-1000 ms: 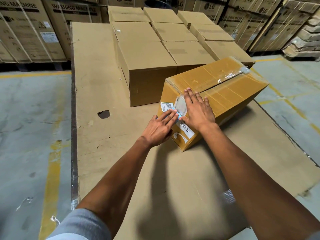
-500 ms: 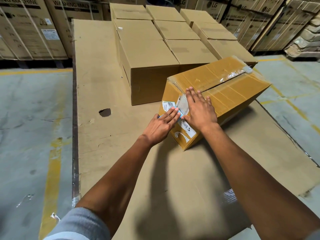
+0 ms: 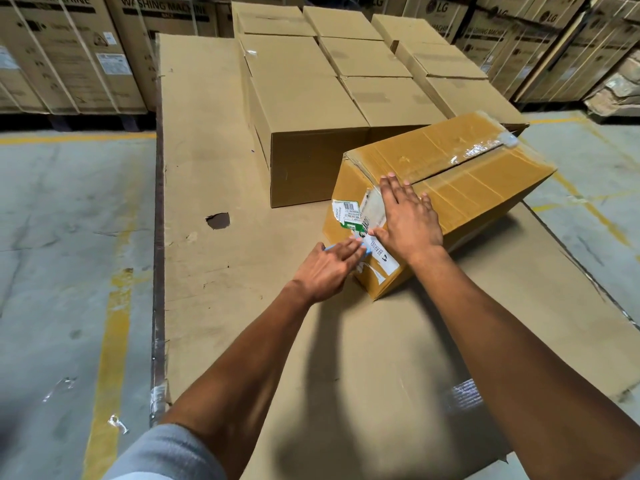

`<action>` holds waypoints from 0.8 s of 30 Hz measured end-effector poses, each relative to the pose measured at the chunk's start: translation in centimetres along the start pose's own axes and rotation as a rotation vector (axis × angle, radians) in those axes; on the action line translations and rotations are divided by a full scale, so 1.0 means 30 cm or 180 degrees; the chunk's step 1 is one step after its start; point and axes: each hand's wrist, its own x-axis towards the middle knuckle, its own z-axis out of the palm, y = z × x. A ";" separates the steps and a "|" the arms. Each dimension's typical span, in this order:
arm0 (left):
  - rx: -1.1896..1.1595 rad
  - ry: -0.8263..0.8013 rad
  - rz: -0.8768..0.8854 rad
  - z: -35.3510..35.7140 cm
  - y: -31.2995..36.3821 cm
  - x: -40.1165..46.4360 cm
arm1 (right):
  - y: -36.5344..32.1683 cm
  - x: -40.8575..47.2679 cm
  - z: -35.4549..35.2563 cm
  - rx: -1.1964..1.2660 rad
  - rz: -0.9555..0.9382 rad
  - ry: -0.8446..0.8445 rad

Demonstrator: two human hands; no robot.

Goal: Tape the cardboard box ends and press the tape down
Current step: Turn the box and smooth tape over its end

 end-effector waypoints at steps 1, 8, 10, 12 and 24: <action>0.0012 -0.0027 -0.0019 0.013 0.012 -0.010 | -0.001 0.000 0.000 -0.0002 -0.0009 -0.0004; 0.0267 0.0235 -0.0104 -0.039 0.000 -0.027 | 0.003 0.003 0.000 0.0121 0.0019 0.0023; 0.0281 0.0349 -0.0140 -0.067 -0.005 -0.037 | 0.002 0.005 -0.003 0.0258 0.0116 0.0157; 0.0272 0.0445 -0.0166 -0.085 -0.009 -0.049 | -0.007 0.006 -0.008 0.0340 0.0211 0.0193; 0.0364 0.0725 -0.0411 -0.088 0.000 -0.134 | -0.056 0.017 0.006 0.0133 0.0370 0.0080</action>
